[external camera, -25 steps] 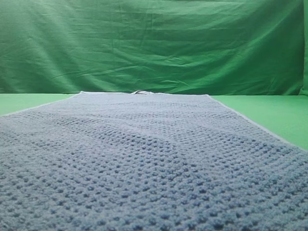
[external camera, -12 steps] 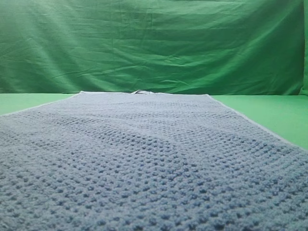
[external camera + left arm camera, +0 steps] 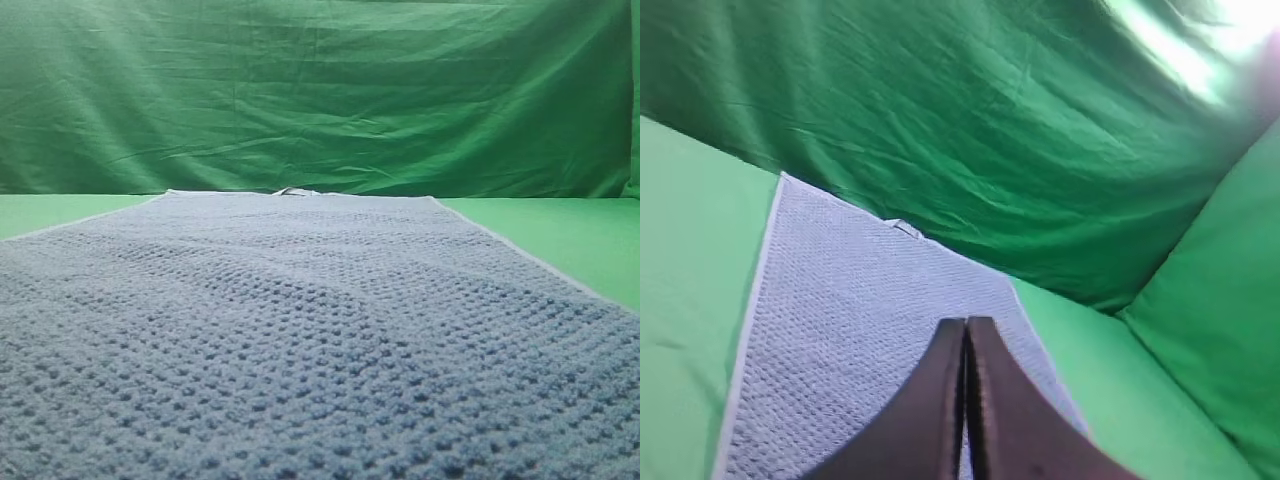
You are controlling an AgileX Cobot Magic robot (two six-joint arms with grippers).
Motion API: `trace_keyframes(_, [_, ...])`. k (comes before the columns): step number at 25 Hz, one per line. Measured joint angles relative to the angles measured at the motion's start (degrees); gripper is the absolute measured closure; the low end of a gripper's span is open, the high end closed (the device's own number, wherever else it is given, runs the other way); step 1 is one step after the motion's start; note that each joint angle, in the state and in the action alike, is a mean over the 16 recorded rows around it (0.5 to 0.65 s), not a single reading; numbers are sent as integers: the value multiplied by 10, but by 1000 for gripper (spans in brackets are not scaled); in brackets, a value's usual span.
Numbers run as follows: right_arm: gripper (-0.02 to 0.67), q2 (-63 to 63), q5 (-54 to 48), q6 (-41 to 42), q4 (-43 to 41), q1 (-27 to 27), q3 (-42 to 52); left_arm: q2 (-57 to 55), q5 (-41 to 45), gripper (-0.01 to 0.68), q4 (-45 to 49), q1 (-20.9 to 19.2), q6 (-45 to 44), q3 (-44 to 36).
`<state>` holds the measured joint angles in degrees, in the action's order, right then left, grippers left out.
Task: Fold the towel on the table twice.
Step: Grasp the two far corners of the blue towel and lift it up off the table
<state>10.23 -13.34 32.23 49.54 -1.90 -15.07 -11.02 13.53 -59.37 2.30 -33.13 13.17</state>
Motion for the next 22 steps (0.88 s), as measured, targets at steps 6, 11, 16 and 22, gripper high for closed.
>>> trace_keyframes(6, [649, 126, -60, 51, -14, 0, -104, -105, 12, 673, 138, 0, -27, 87])
trace_keyframes(11, [649, 239, -122, 68, -40, -2, -186, -183, 15, 673, 238, 0, -29, 138])
trace_keyframes(16, [649, 349, -187, 61, -71, -3, -261, -258, 20, 673, 294, 0, -29, 175])
trace_keyframes(22, [649, 481, -274, 11, -129, -4, -350, -367, 38, 673, 311, 0, -19, 228])
